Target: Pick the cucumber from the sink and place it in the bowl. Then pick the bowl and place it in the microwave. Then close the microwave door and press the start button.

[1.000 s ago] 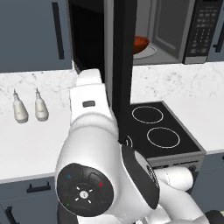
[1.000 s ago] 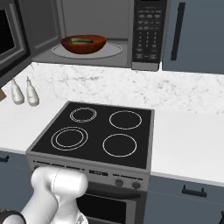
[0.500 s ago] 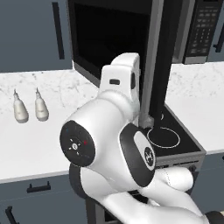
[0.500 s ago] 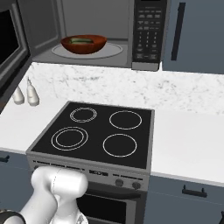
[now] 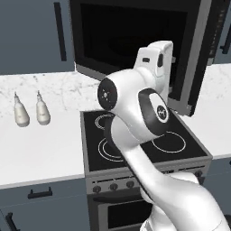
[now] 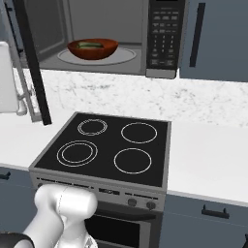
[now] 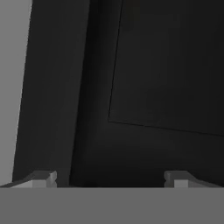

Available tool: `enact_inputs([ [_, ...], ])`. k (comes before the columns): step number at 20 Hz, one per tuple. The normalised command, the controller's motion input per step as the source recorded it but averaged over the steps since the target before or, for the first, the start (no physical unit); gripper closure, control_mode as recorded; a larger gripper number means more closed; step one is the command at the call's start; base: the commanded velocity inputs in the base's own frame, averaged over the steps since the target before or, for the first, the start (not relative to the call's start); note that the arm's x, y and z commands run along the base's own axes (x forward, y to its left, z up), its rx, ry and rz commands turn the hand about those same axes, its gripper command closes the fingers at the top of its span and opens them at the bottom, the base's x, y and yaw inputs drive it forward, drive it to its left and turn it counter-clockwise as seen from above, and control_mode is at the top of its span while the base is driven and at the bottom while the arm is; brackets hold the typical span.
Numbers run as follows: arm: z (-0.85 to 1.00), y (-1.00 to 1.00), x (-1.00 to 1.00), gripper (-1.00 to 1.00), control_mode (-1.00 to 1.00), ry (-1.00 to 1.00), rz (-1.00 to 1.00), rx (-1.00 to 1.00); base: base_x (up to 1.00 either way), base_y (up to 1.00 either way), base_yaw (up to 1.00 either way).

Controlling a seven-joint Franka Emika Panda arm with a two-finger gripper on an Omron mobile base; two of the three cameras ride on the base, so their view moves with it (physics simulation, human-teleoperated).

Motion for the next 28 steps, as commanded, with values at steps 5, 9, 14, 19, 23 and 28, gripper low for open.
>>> enact_inputs([
  [5, 0.0, -1.0, 1.0, -1.0, -1.0, 0.02, -0.07, 0.0, 0.0, 0.0, 0.0],
  [9, 0.0, -0.88, 1.0, -1.0, -1.0, 0.01, 0.0, 0.0, 0.0, 0.0, 0.0],
  [14, 0.0, -0.47, 1.0, -1.0, -1.0, 0.0, 0.12, 0.02, 0.0, 0.0, 0.0],
  [19, 0.0, -0.08, 1.0, -1.0, -1.0, 0.0, 0.23, 0.01, 0.0, 0.0, 0.0],
  [23, 0.0, 0.0, 1.0, -1.0, -1.0, 0.0, 0.32, 0.0, 0.0, 0.0, 0.0],
  [28, -0.01, 0.0, 0.89, -1.0, -1.0, 0.0, 0.33, 0.0, 0.0, 0.0, 0.0],
])
